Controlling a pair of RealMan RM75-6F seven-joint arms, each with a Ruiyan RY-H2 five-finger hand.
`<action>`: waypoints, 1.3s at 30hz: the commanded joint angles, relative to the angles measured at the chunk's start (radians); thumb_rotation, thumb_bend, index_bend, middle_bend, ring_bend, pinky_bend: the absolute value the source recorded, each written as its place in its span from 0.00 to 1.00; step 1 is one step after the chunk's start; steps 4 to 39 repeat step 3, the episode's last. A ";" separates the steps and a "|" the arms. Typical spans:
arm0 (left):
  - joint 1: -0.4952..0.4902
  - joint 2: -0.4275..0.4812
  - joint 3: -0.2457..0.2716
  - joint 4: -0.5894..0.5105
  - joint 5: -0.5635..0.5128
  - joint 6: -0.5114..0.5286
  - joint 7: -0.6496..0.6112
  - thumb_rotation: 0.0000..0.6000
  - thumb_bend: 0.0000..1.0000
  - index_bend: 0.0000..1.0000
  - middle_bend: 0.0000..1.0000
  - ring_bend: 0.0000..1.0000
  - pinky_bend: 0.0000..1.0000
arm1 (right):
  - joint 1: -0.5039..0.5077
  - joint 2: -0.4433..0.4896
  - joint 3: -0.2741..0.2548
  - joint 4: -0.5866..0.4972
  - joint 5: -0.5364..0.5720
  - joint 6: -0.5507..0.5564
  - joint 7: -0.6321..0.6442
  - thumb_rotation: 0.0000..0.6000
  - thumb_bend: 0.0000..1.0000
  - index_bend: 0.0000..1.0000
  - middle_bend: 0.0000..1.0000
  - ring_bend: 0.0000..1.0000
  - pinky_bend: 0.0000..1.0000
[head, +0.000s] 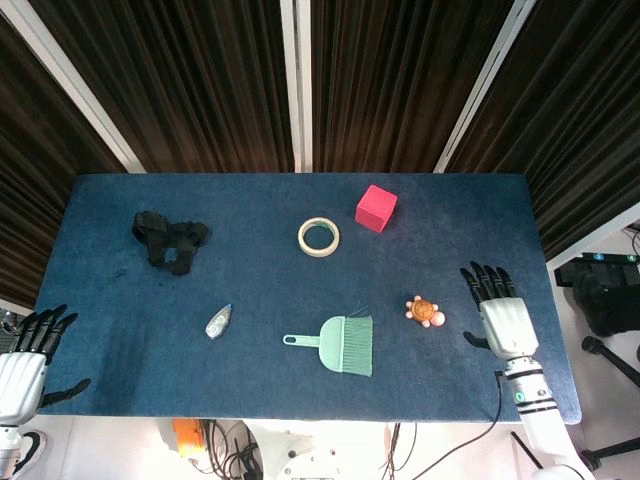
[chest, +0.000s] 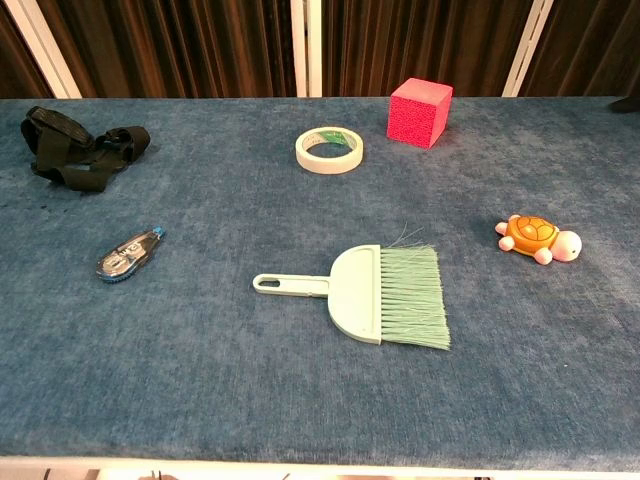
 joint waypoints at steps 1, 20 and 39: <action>-0.001 -0.001 -0.001 0.002 0.000 -0.001 0.000 1.00 0.00 0.10 0.02 0.00 0.02 | -0.107 0.077 -0.052 0.033 -0.063 0.107 0.140 1.00 0.00 0.00 0.00 0.00 0.00; -0.002 -0.003 -0.002 0.003 0.001 0.000 0.001 1.00 0.00 0.10 0.02 0.00 0.02 | -0.137 0.095 -0.060 0.050 -0.065 0.126 0.203 1.00 0.00 0.00 0.00 0.00 0.00; -0.002 -0.003 -0.002 0.003 0.001 0.000 0.001 1.00 0.00 0.10 0.02 0.00 0.02 | -0.137 0.095 -0.060 0.050 -0.065 0.126 0.203 1.00 0.00 0.00 0.00 0.00 0.00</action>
